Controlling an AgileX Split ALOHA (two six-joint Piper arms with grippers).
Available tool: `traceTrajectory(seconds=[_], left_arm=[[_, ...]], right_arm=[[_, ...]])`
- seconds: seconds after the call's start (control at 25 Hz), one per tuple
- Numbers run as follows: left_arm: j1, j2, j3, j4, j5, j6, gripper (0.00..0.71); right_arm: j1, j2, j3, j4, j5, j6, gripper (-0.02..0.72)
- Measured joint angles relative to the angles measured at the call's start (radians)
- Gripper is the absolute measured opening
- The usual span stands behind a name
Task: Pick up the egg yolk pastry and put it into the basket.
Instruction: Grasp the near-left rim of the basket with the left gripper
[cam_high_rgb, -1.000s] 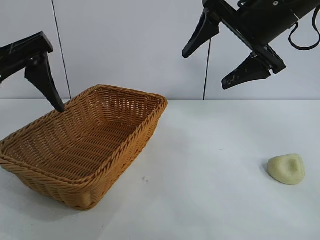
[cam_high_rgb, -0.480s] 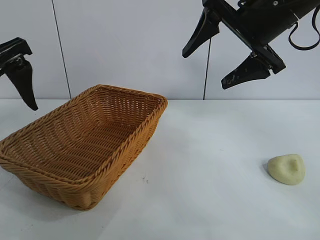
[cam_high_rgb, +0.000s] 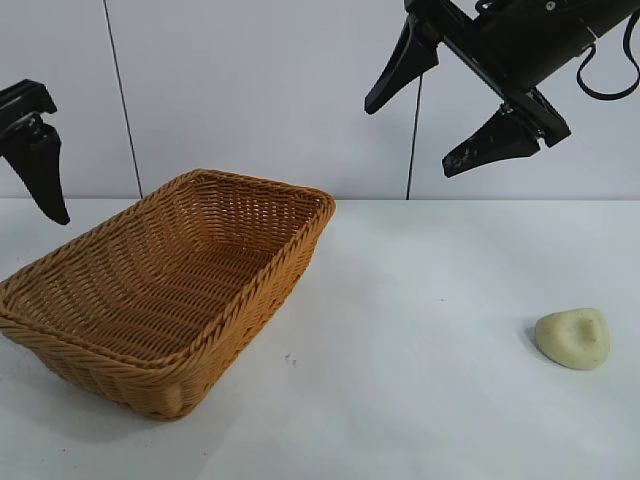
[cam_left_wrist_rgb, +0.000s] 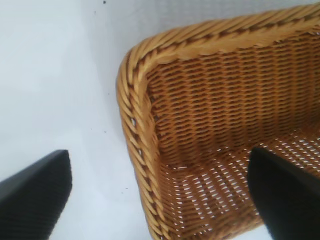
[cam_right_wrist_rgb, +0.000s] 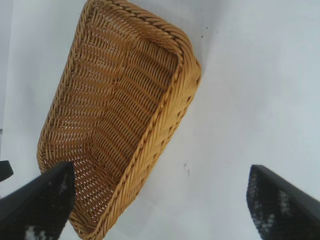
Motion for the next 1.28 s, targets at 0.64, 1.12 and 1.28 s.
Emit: traceTrajectory(seconds=[0.64, 1.12, 1.28], left_arm=[[-0.016, 0.133, 0.083, 0.001, -0.209, -0.066, 0.68], [-0.024, 0.294, 0.036, 0.001, -0.276, -0.062, 0.626], [-0.024, 0.294, 0.036, 0.002, -0.274, -0.059, 0.558]], right_arm=[[0.0, 0.0, 0.0, 0.002, 0.0, 0.0, 0.664], [0.0, 0.0, 0.0, 0.002, -0.001, 0.0, 0.664], [0.0, 0.0, 0.0, 0.002, -0.003, 0.0, 0.664]])
